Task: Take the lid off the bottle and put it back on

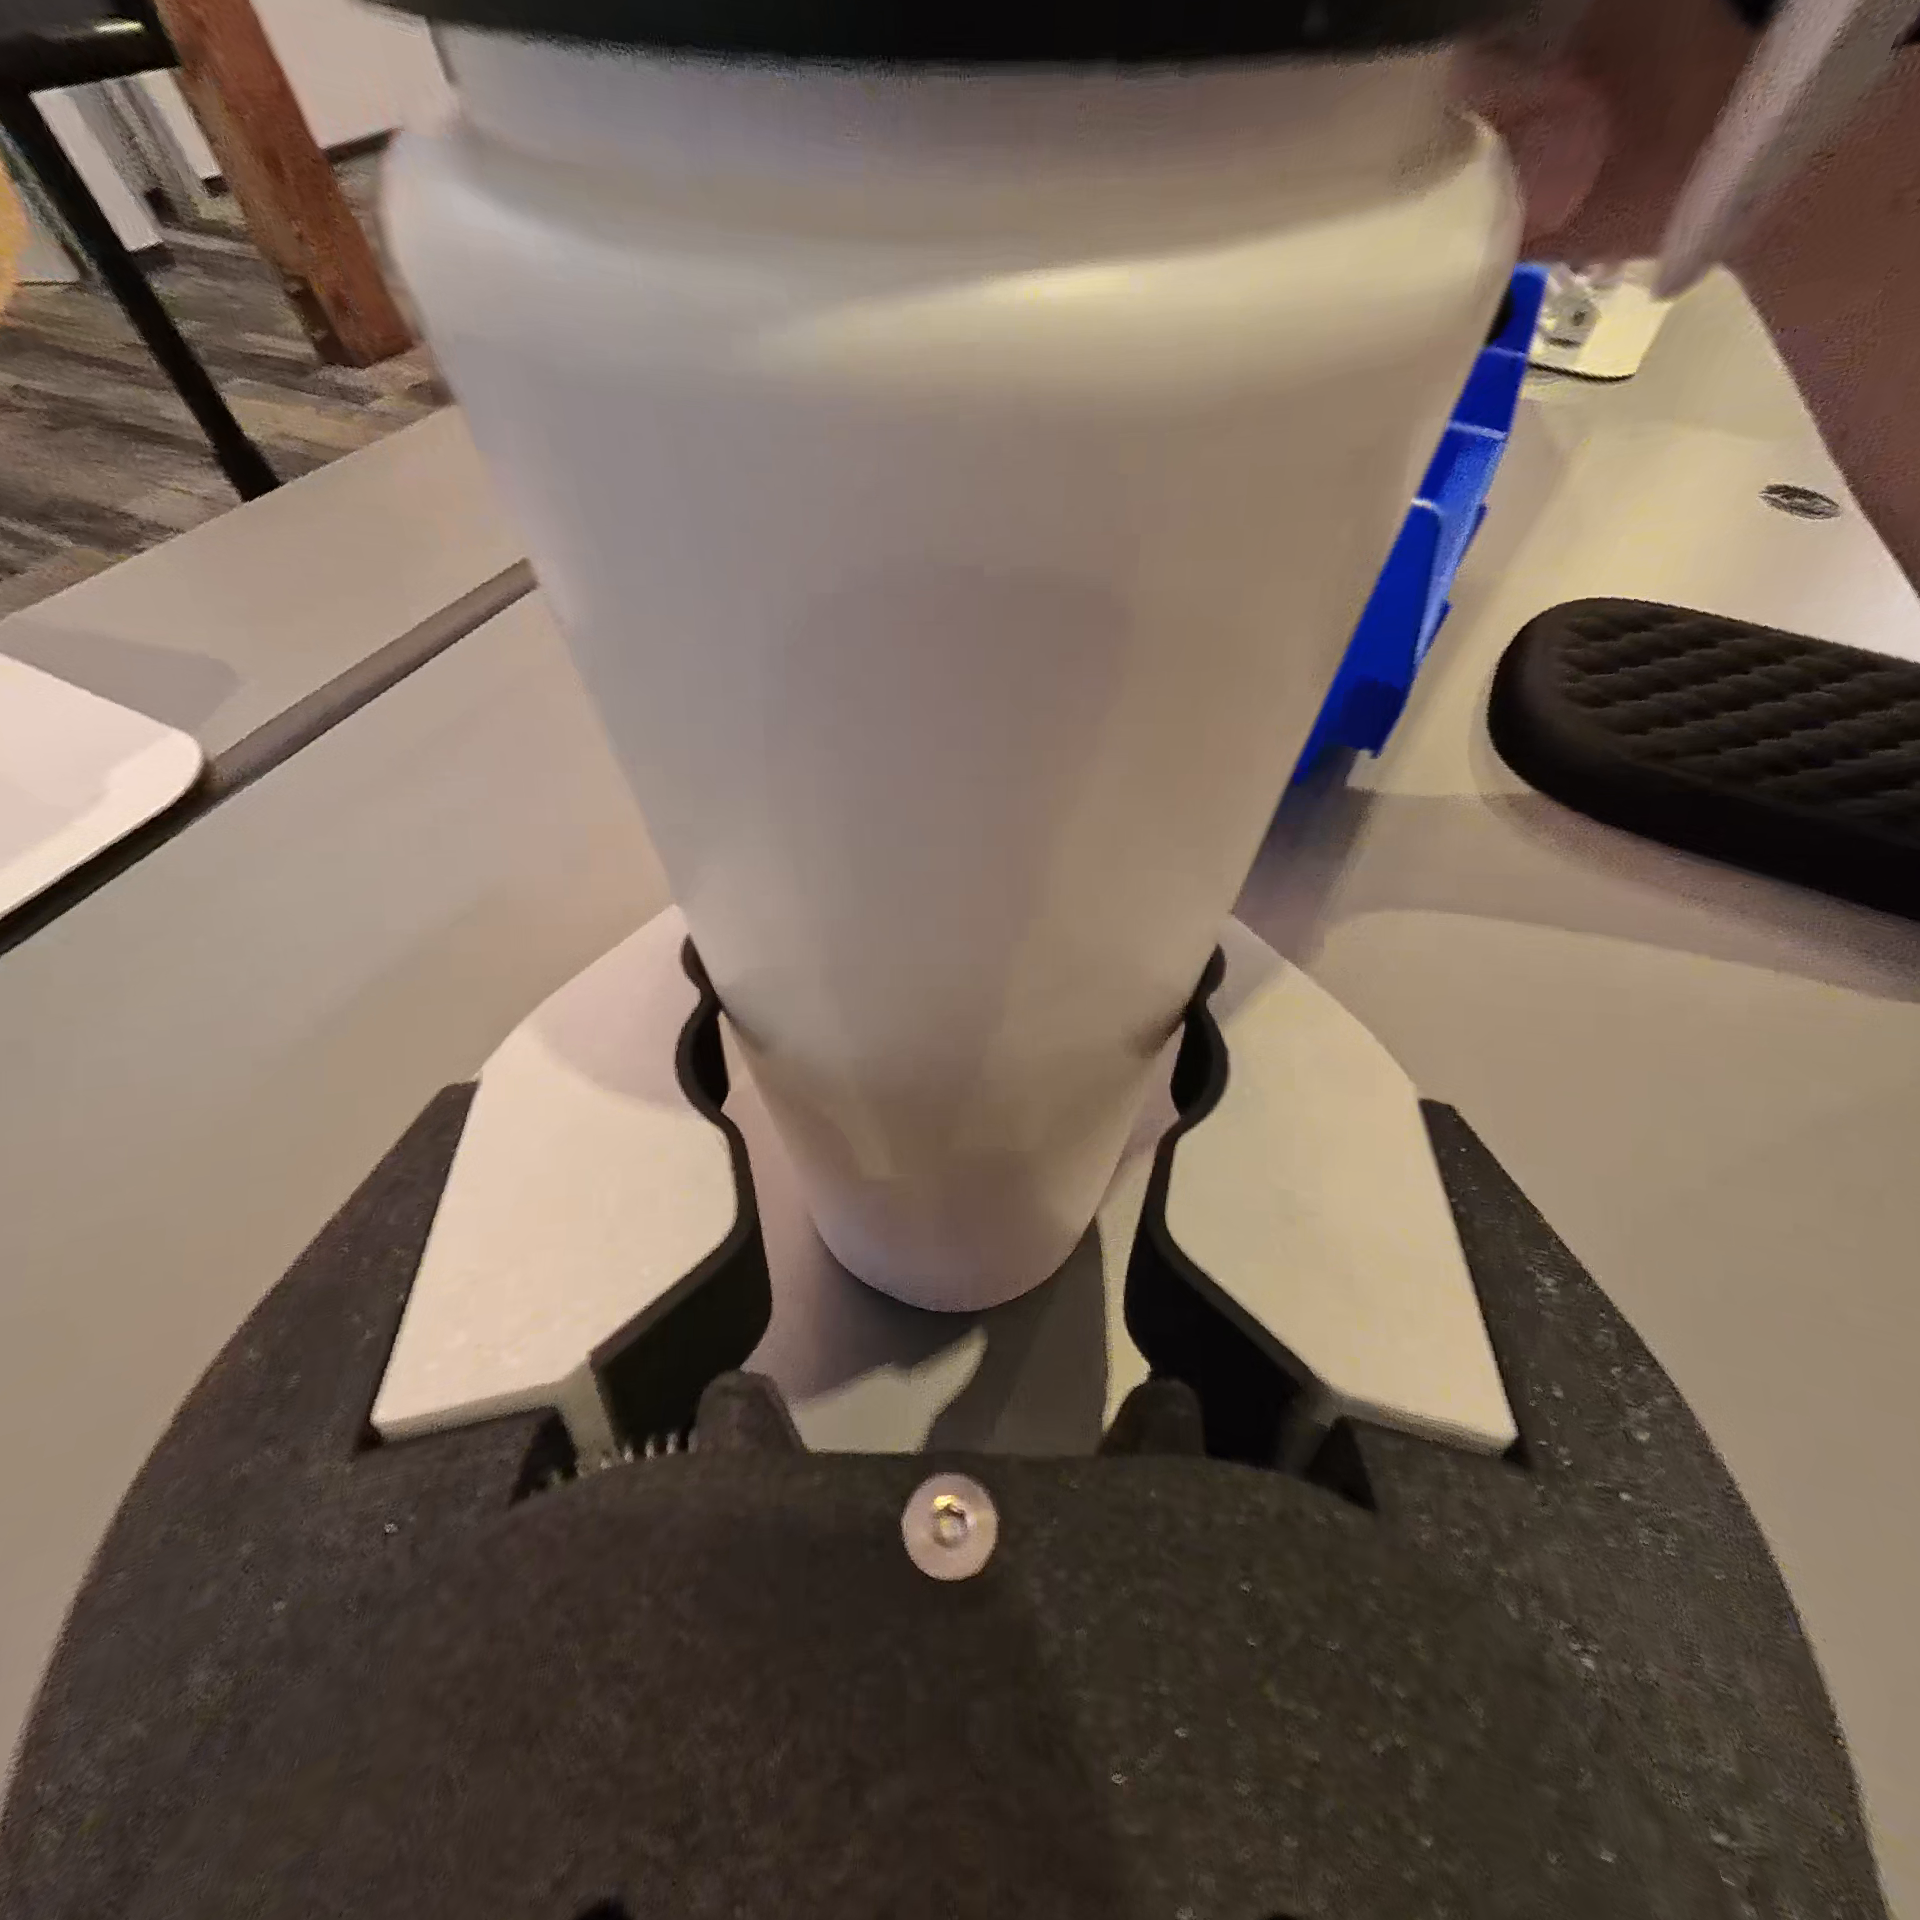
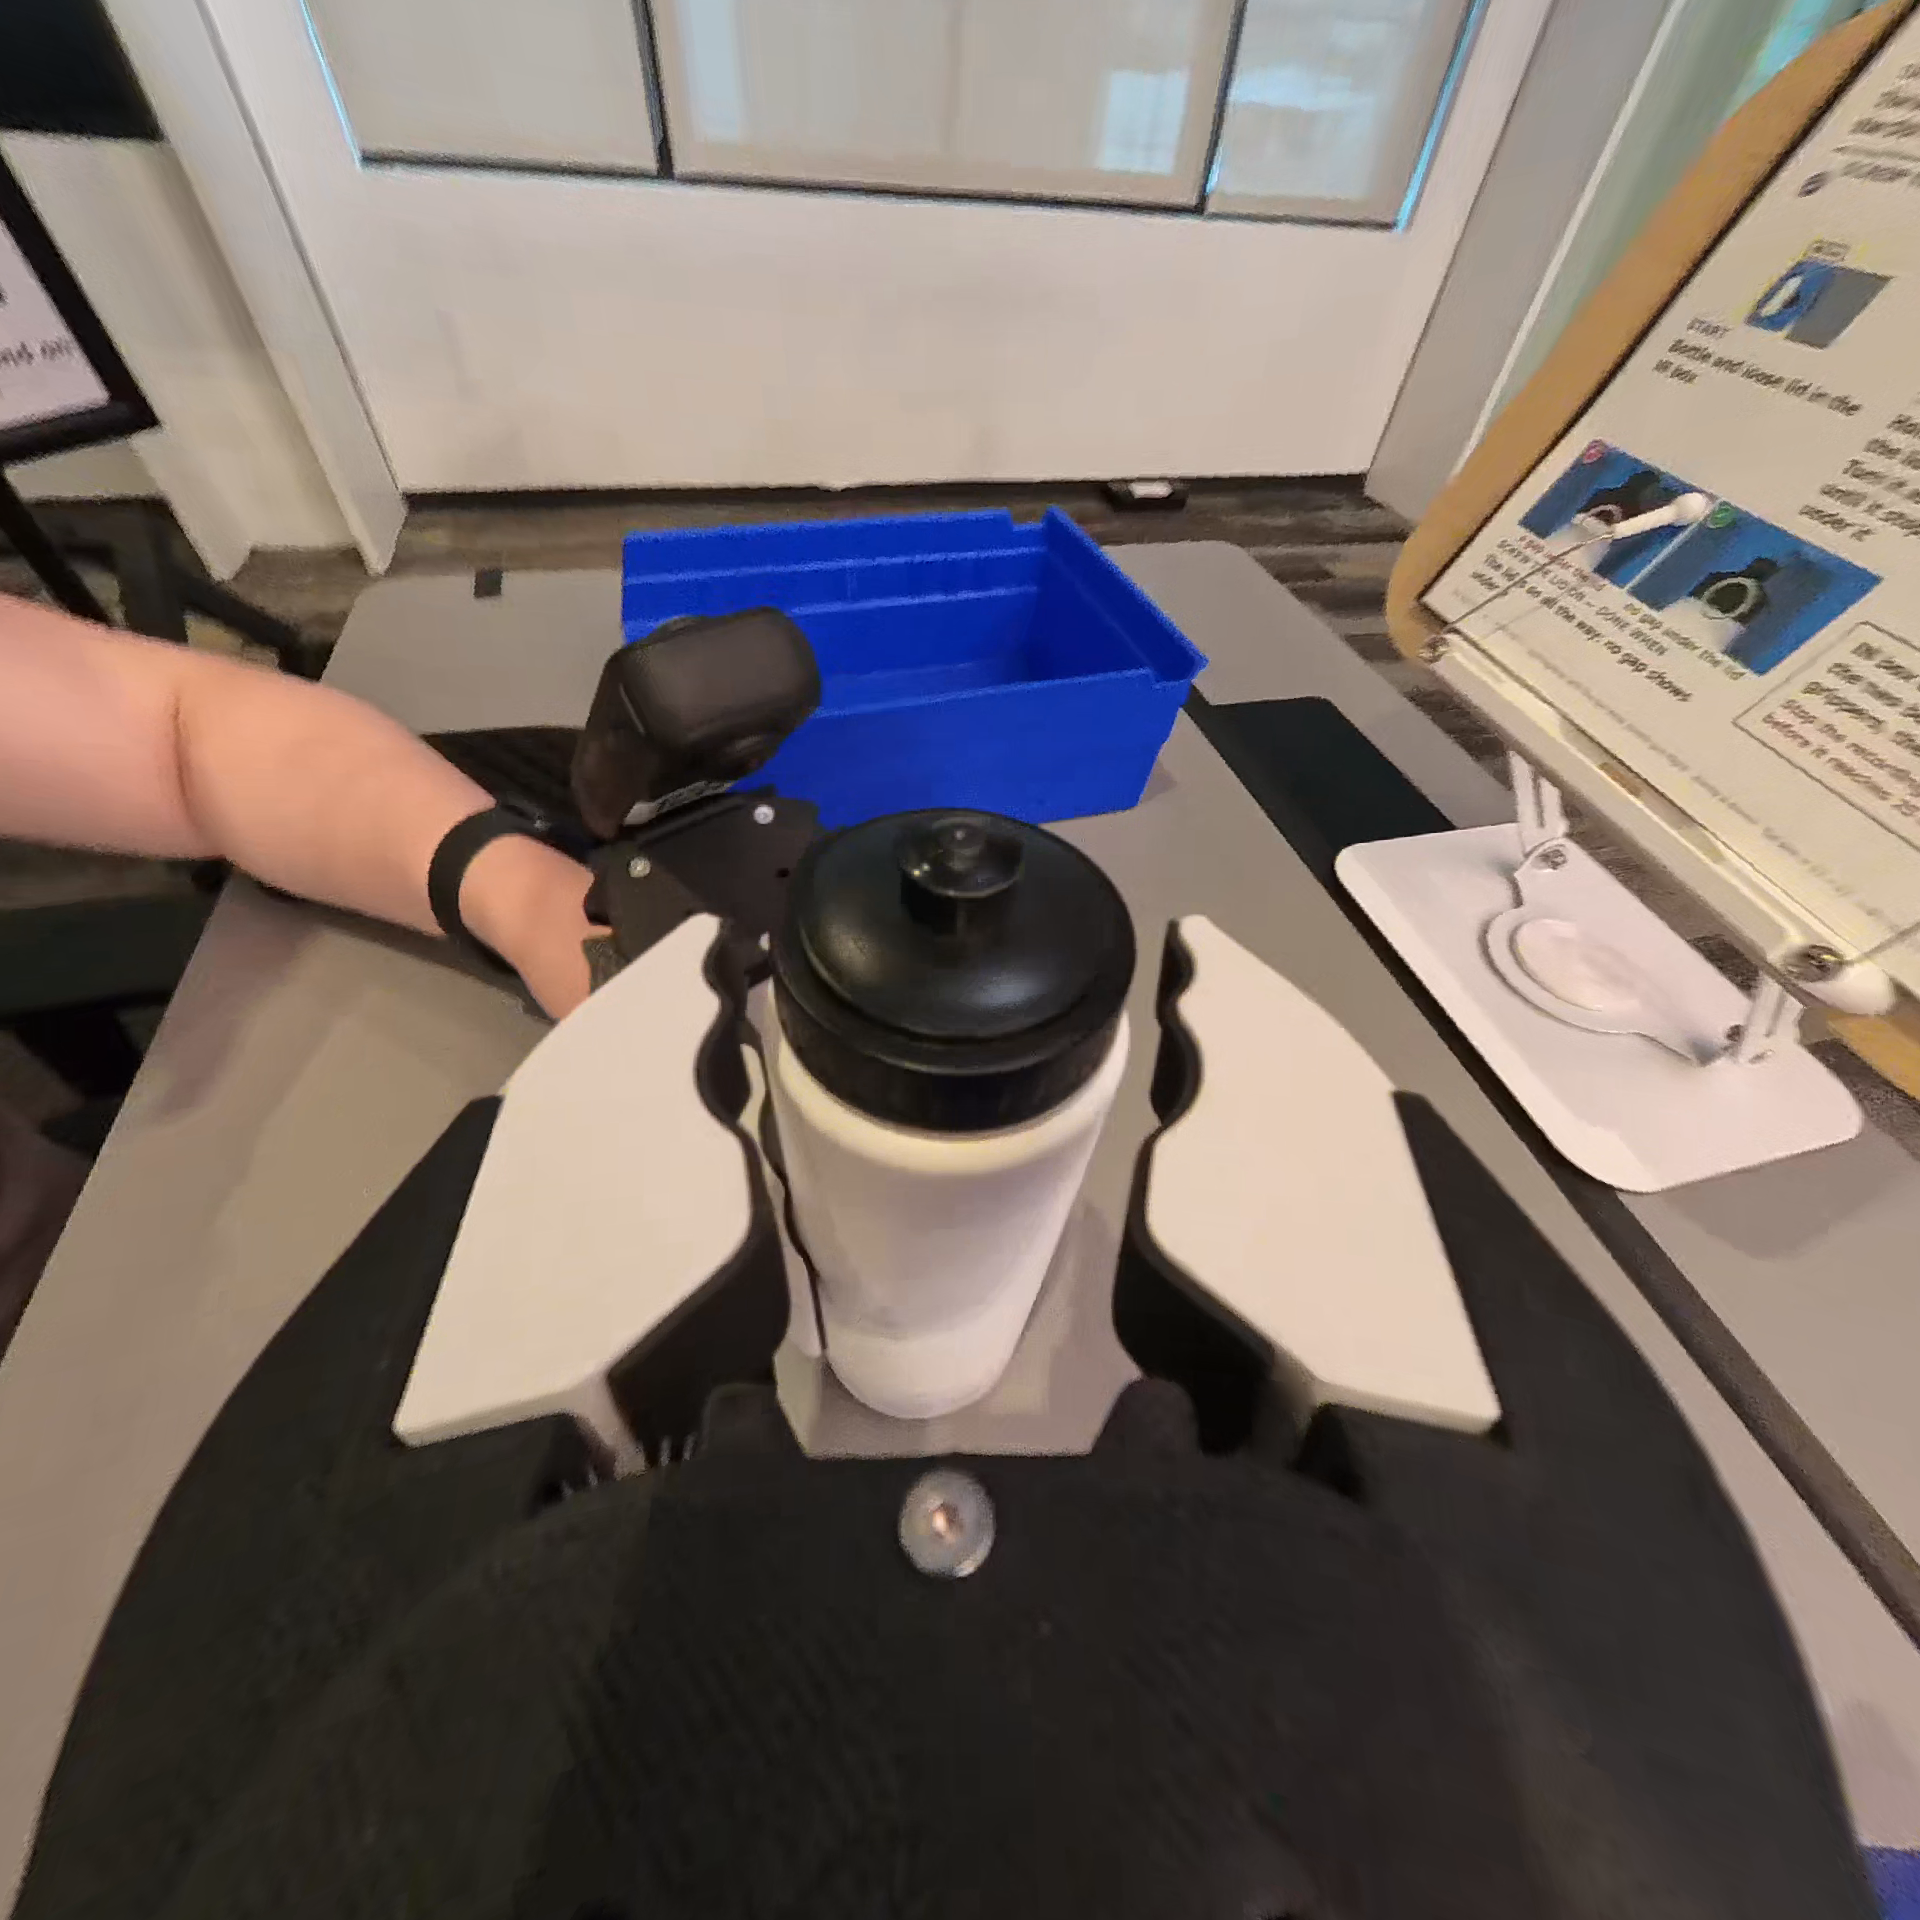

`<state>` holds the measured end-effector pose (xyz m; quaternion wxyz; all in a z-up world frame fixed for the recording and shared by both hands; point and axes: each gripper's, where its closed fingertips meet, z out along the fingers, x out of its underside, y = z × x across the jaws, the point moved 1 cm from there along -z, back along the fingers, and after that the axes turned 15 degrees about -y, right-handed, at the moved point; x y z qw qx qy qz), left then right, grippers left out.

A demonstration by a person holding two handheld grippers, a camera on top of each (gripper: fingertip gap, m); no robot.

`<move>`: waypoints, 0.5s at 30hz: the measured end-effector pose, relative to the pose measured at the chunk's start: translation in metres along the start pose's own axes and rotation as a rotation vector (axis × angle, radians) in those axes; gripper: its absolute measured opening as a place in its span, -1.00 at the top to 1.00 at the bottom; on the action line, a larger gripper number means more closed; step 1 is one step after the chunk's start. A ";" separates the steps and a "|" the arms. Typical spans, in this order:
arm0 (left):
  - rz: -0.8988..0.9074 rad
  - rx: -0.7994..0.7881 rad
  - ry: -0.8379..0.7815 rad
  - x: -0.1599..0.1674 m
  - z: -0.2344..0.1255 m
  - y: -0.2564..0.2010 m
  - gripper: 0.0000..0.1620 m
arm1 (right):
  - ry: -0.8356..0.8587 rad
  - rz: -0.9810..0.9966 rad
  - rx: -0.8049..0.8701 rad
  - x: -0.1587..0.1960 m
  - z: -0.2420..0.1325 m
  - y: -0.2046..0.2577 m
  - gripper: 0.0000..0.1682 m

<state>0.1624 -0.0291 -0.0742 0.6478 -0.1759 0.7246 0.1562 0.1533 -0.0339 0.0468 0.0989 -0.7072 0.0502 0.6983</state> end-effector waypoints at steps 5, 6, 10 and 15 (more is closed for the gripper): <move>-0.002 -0.002 0.008 0.000 0.001 0.000 -0.06 | 0.055 0.021 0.050 0.005 0.006 -0.003 0.13; -0.008 -0.017 0.013 0.000 0.001 0.001 -0.06 | 0.050 0.030 0.093 0.006 0.007 -0.005 0.13; -0.035 -0.102 0.037 0.000 0.004 0.009 -0.06 | 0.038 0.059 0.392 0.006 0.007 -0.016 0.13; -0.011 -0.165 0.055 0.000 0.002 0.013 -0.05 | 0.052 -0.004 0.577 0.006 0.010 -0.014 0.13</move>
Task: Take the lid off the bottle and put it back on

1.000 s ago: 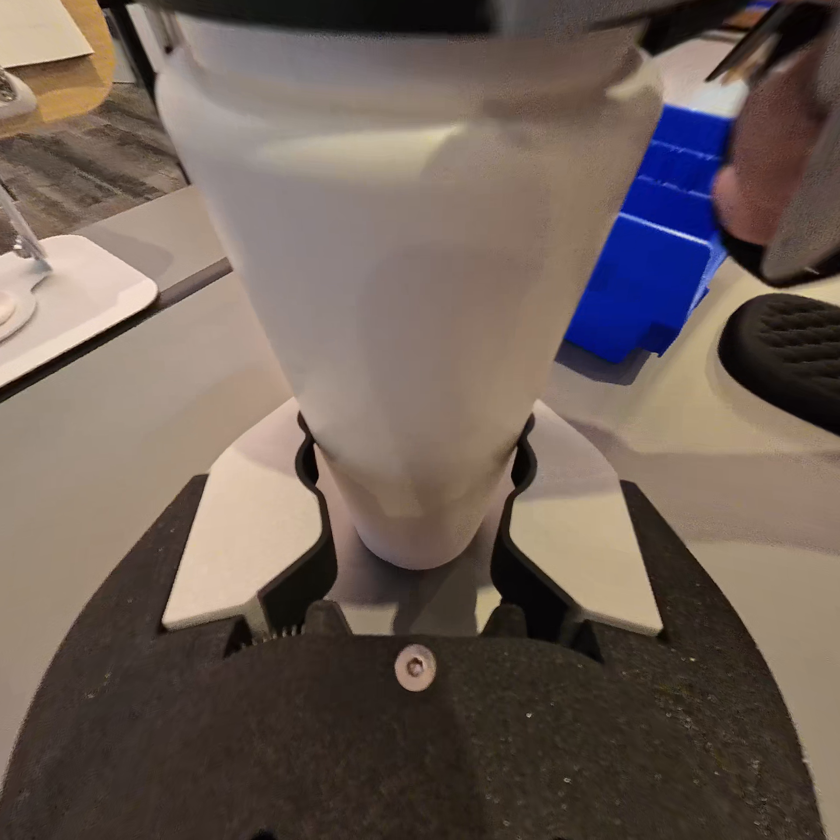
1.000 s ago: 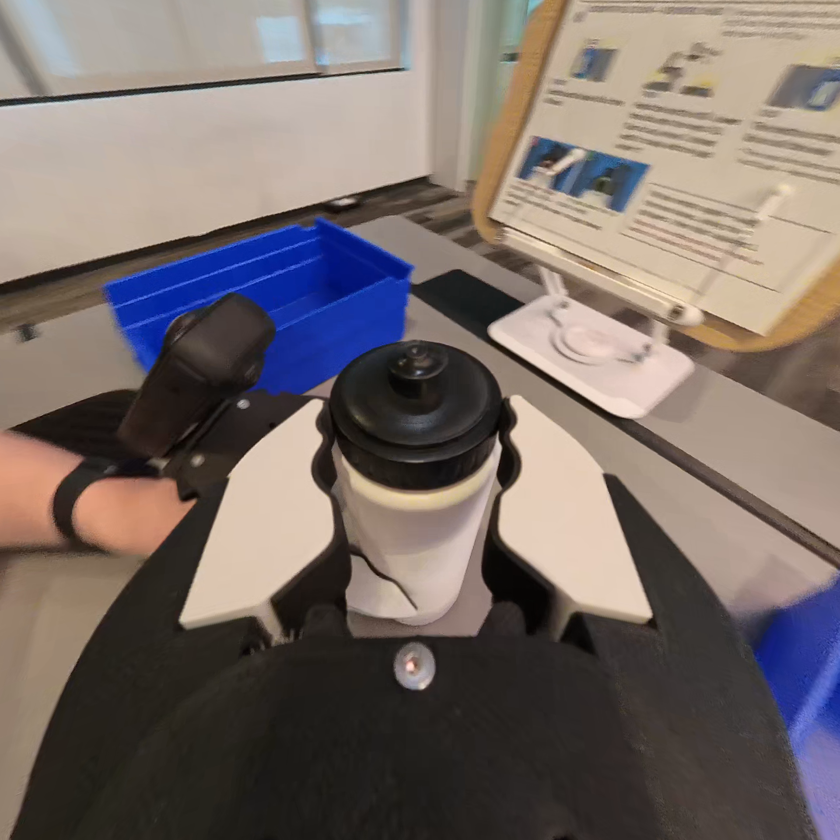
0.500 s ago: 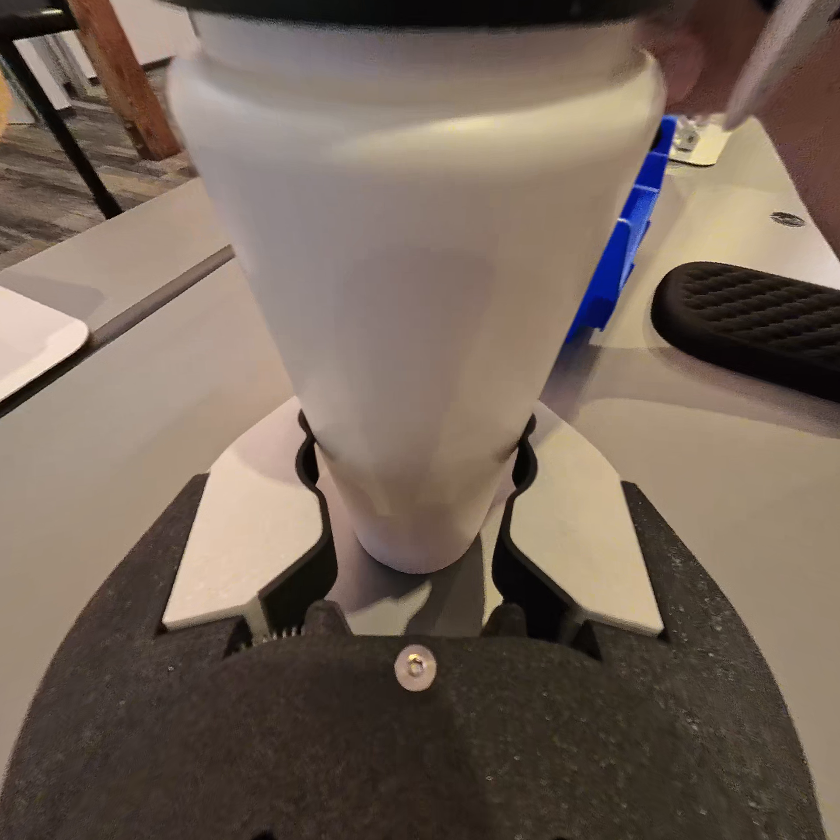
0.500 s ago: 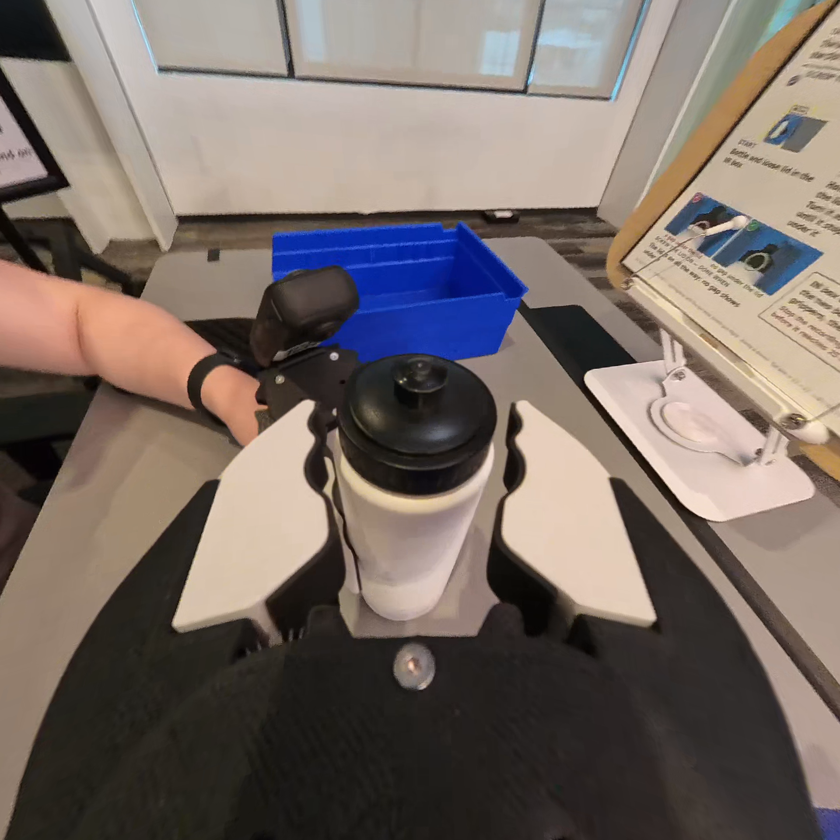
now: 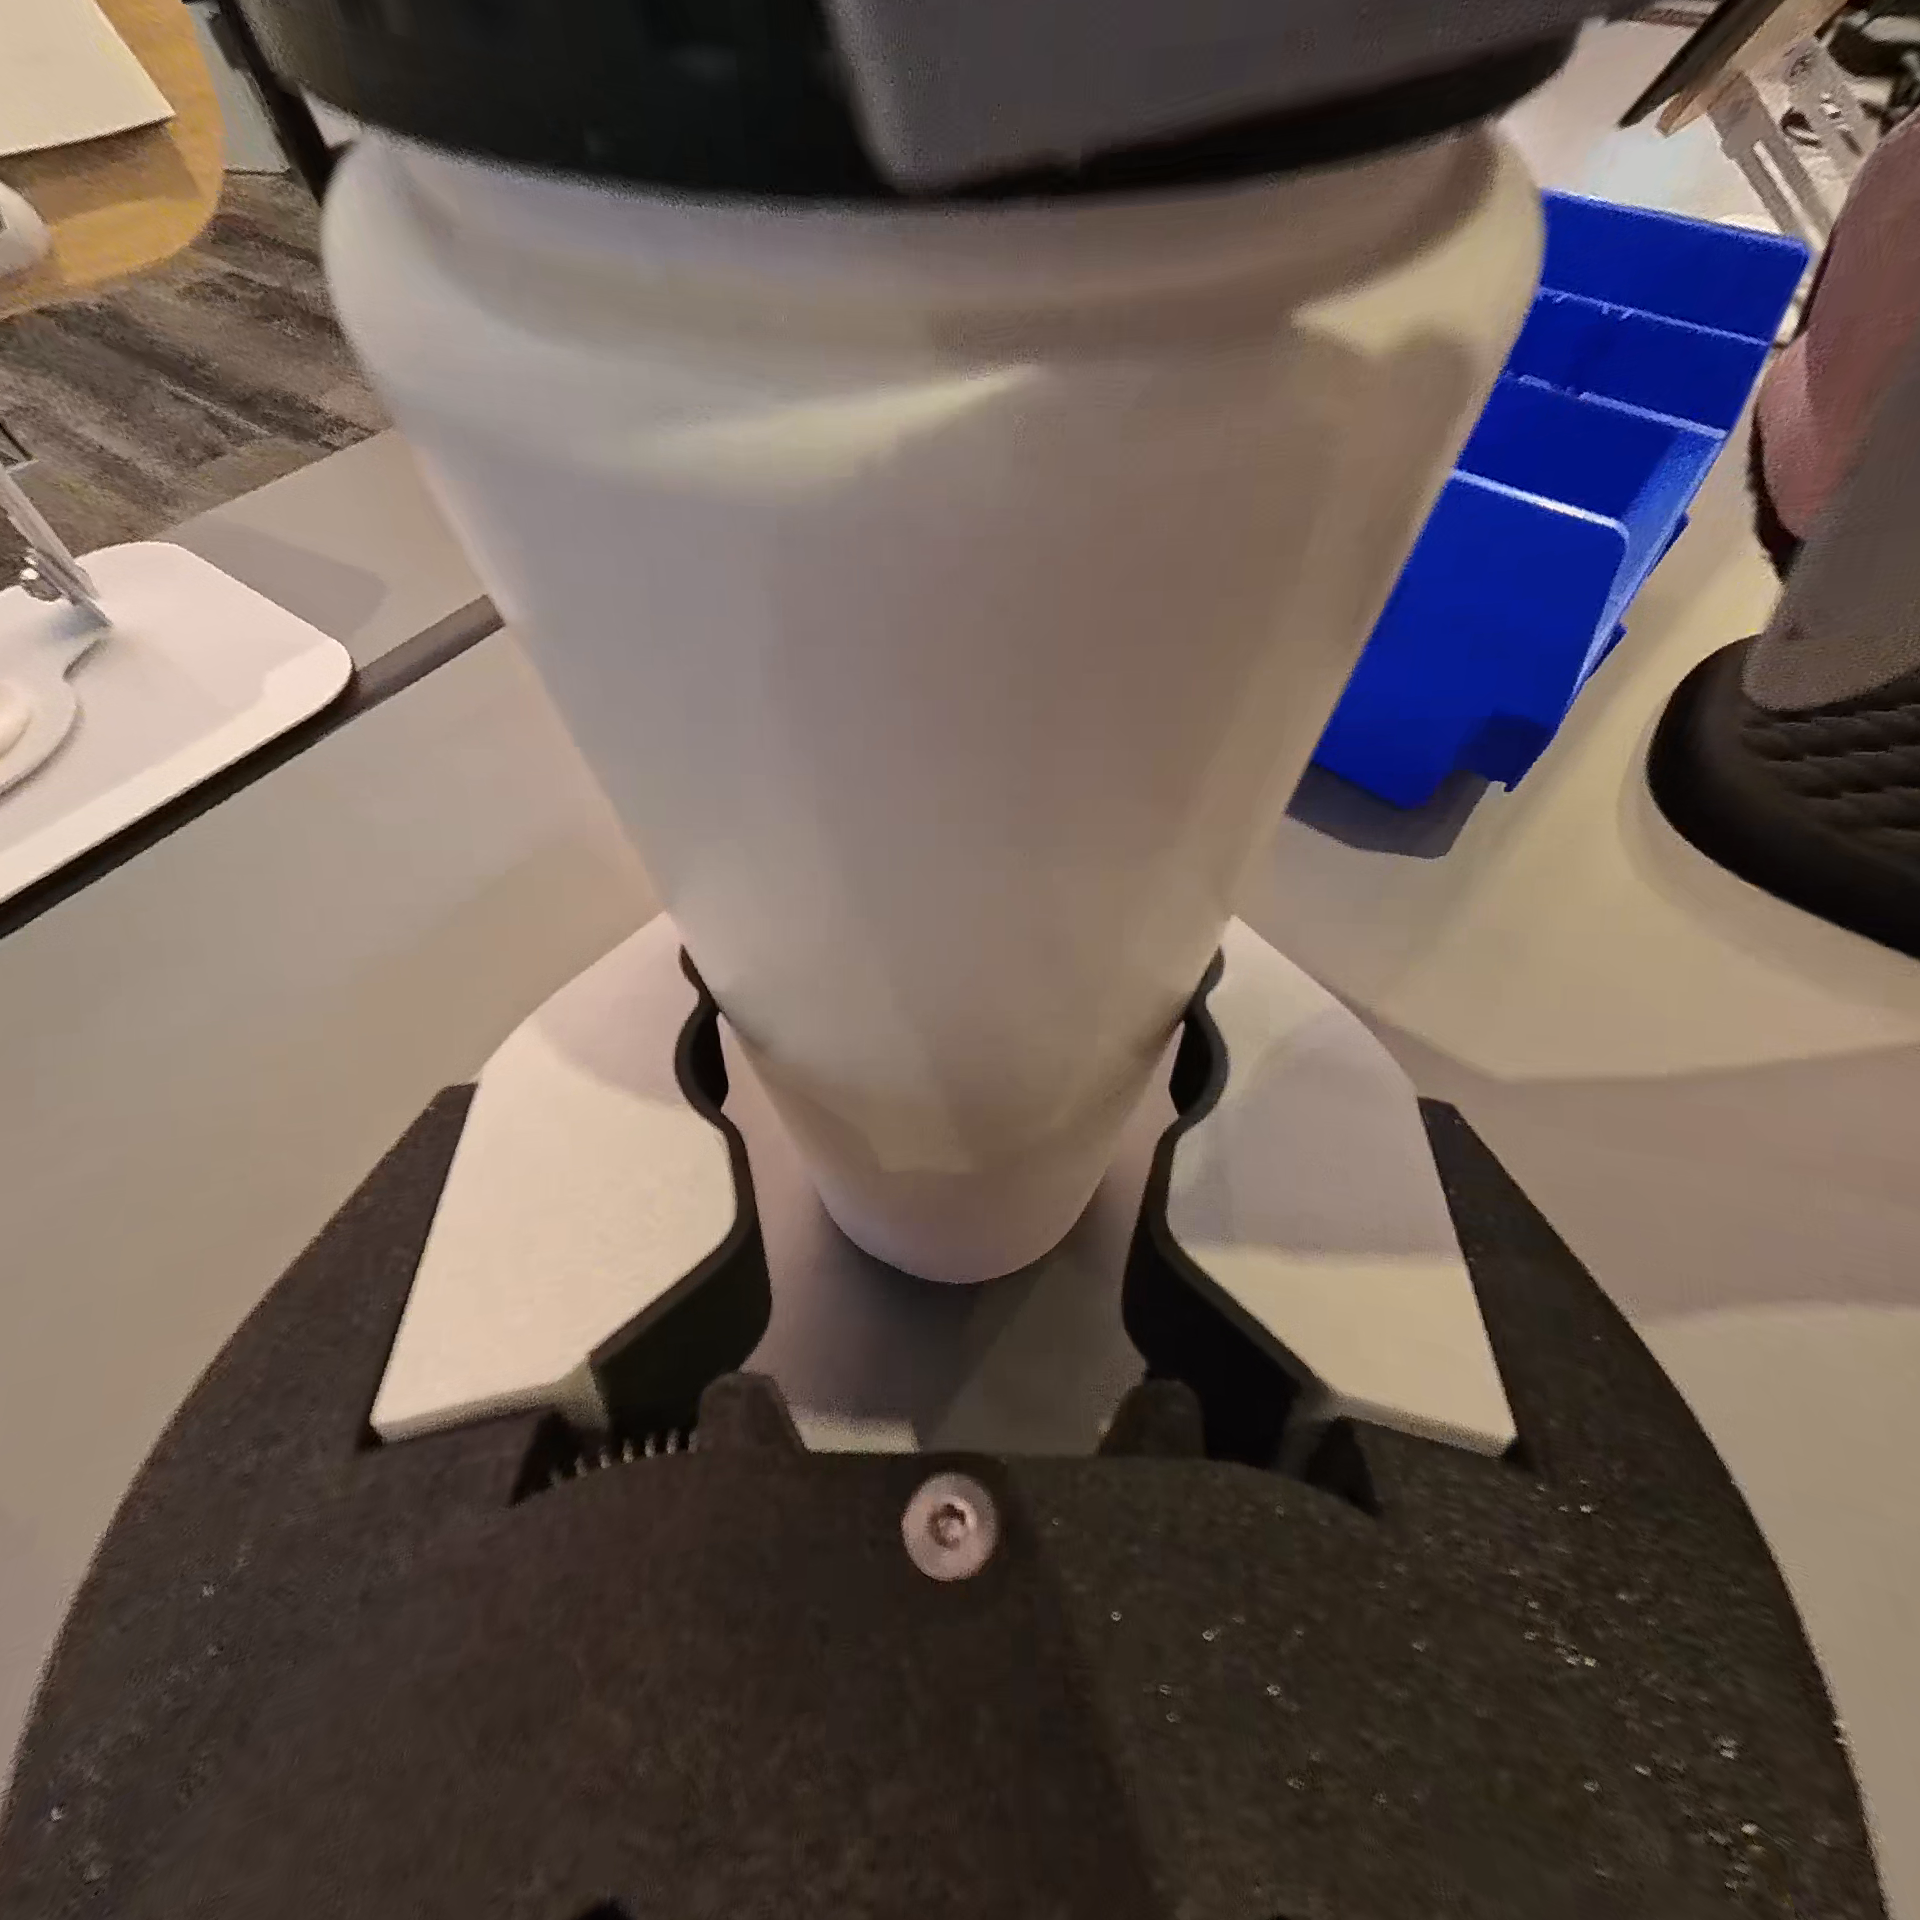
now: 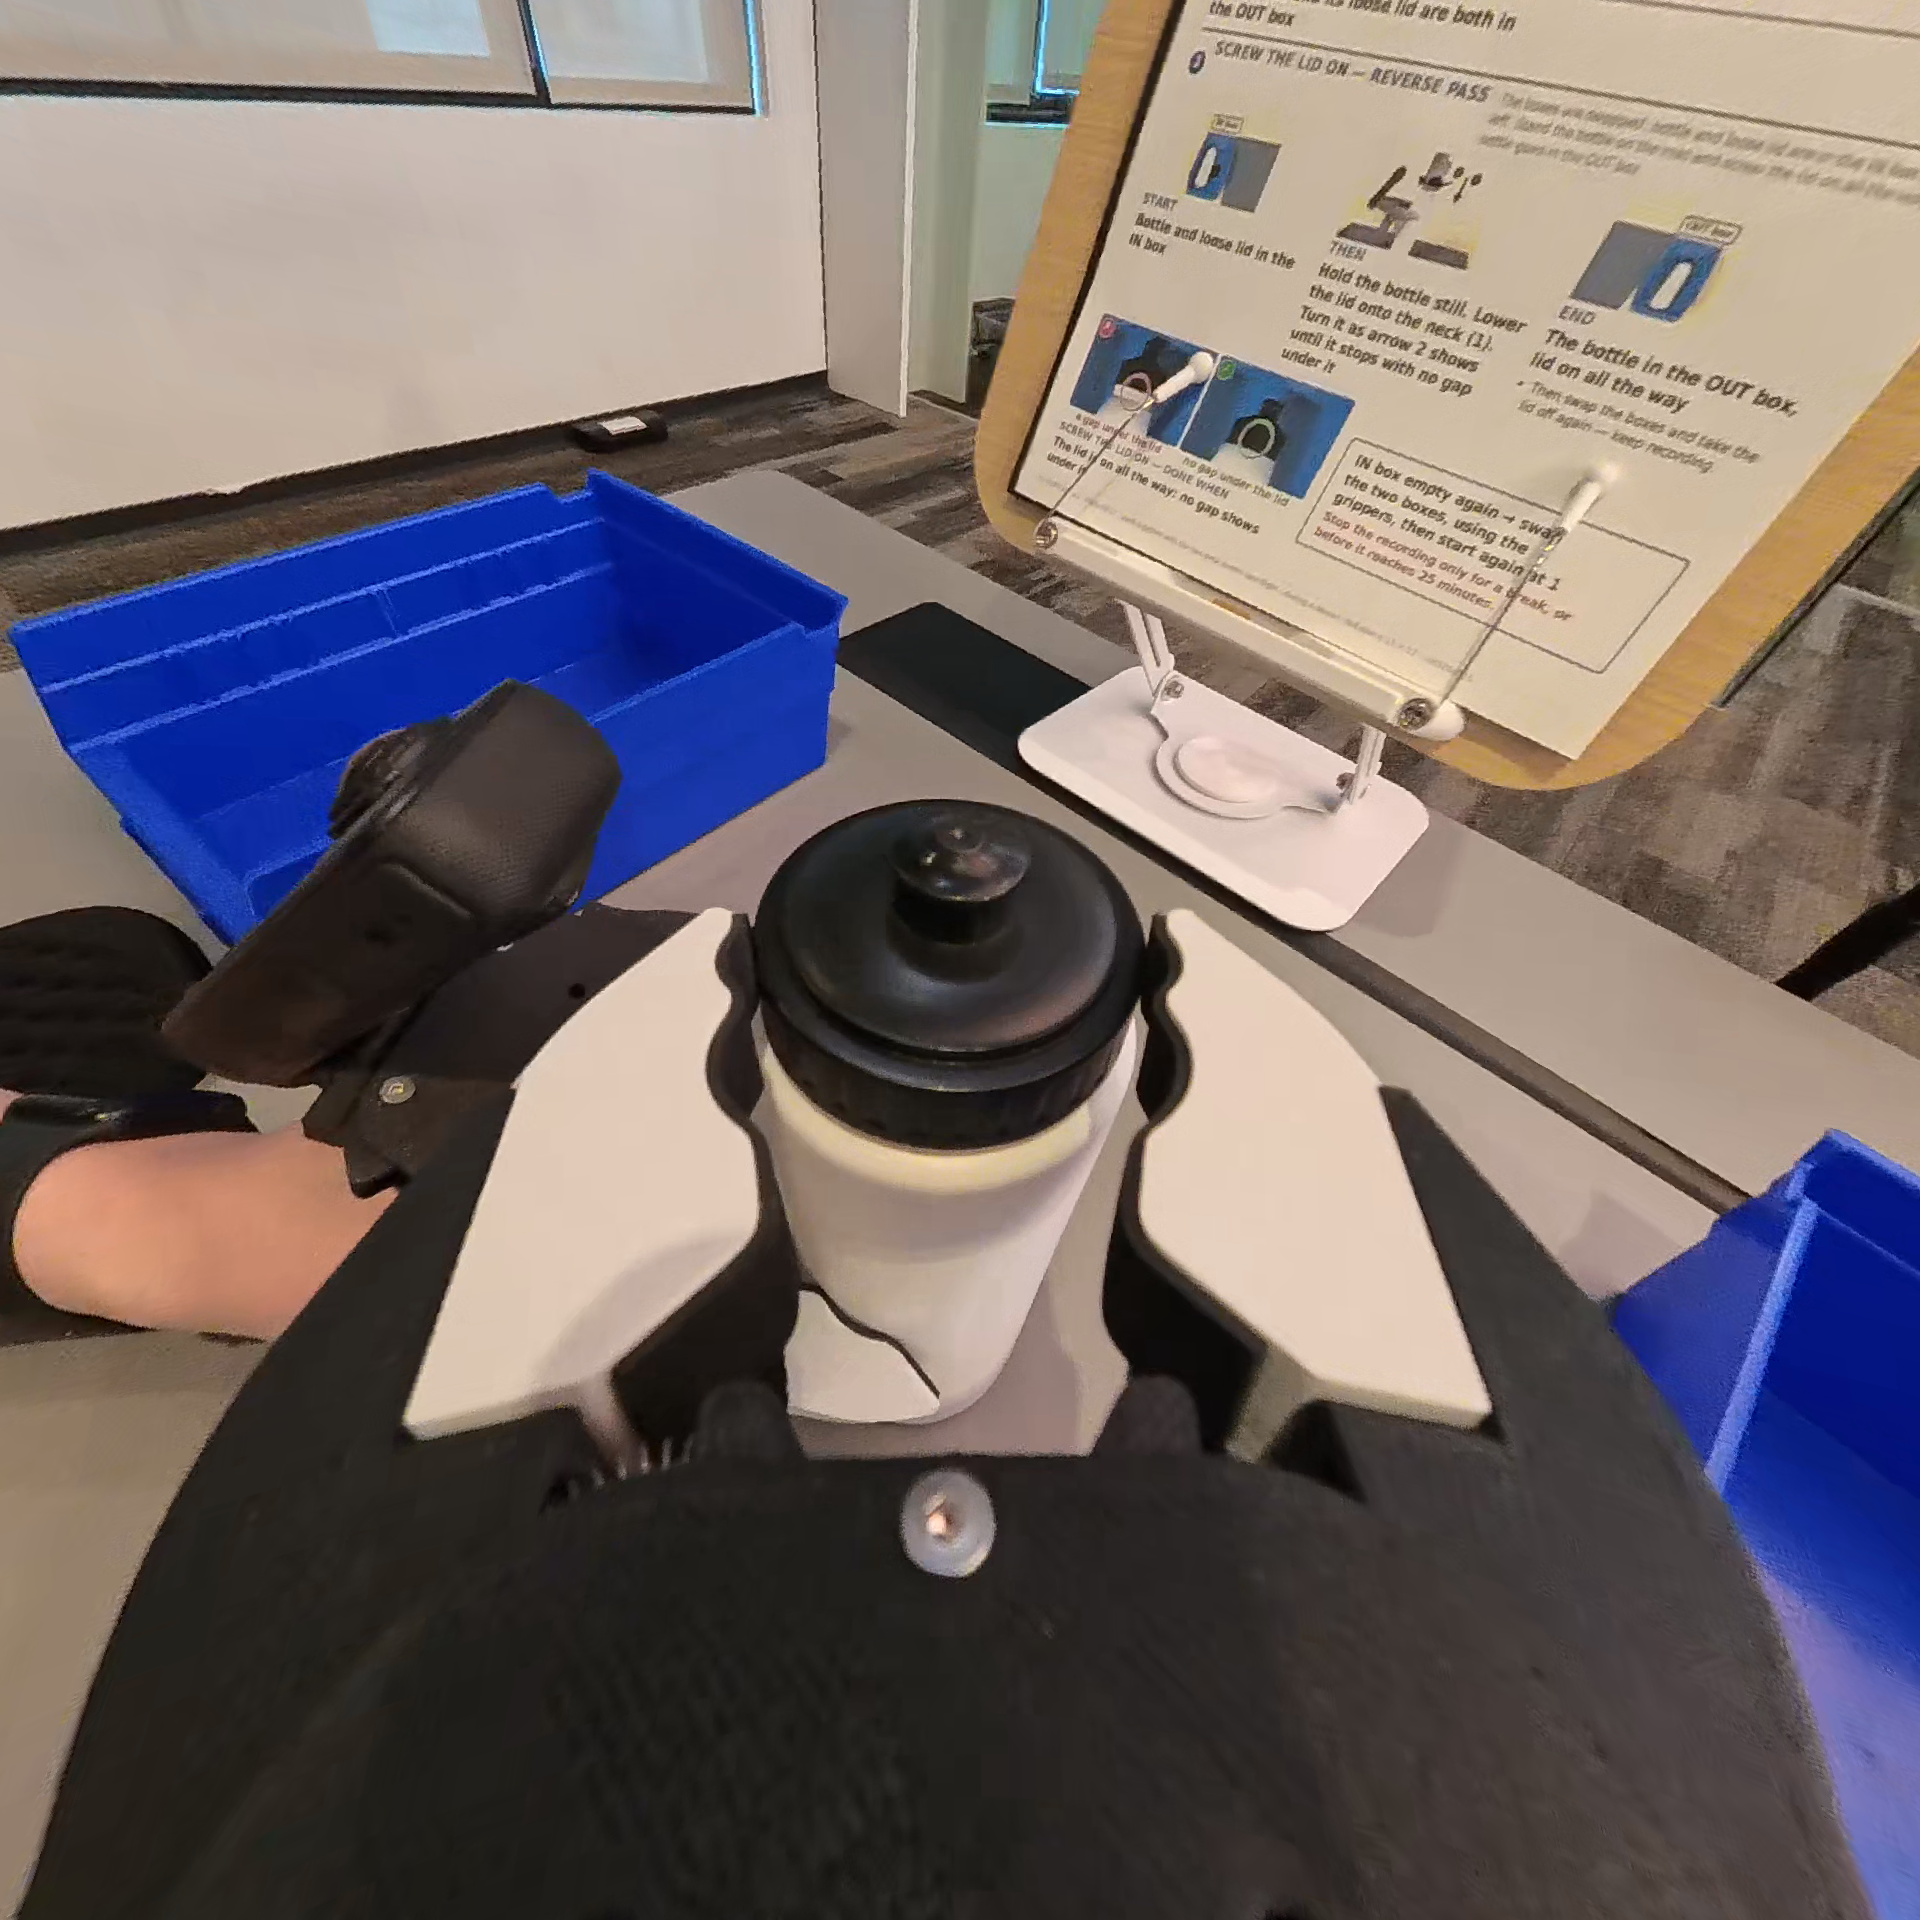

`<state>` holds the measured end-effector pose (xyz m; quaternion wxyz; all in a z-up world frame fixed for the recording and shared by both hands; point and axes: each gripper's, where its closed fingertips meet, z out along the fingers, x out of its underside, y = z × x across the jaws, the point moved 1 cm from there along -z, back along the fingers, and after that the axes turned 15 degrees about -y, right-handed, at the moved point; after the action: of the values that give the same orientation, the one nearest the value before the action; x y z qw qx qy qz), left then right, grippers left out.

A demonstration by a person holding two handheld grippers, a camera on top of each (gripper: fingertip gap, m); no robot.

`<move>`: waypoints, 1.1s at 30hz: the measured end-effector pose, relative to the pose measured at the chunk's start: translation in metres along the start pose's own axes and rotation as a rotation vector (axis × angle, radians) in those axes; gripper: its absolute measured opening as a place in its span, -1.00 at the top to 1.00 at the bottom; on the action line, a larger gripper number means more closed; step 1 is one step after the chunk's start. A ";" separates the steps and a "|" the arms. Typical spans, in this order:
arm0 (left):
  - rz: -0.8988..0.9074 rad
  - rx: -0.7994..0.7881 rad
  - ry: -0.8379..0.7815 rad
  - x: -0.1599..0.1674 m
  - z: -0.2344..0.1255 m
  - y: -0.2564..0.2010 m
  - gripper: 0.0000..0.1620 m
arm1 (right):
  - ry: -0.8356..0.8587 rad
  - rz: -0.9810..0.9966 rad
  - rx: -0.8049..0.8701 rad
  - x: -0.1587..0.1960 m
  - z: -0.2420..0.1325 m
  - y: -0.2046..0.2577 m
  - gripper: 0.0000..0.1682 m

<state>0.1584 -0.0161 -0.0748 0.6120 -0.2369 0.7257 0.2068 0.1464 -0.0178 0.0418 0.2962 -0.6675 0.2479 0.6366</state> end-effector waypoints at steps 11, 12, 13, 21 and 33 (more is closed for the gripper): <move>0.023 0.070 -0.021 0.000 -0.001 -0.008 -0.06 | -0.076 -0.048 -0.464 0.007 -0.008 0.003 0.04; 0.018 0.083 -0.022 0.000 -0.001 -0.010 -0.06 | -0.096 -0.035 -0.495 0.005 -0.009 0.006 0.11; 0.018 0.091 -0.023 0.000 -0.001 -0.011 -0.06 | -0.104 -0.017 -0.507 0.004 -0.008 0.007 0.11; -0.007 0.025 0.004 0.000 0.000 -0.004 -0.06 | -0.013 0.058 -0.240 0.006 -0.001 0.000 0.11; 0.002 0.034 -0.012 0.000 -0.004 -0.002 -0.06 | -0.040 -0.002 -0.295 0.008 0.000 0.013 0.00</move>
<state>0.1562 -0.0205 -0.0741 0.6199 -0.2244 0.7258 0.1964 0.1381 -0.0264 0.0330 0.2003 -0.6912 0.1452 0.6789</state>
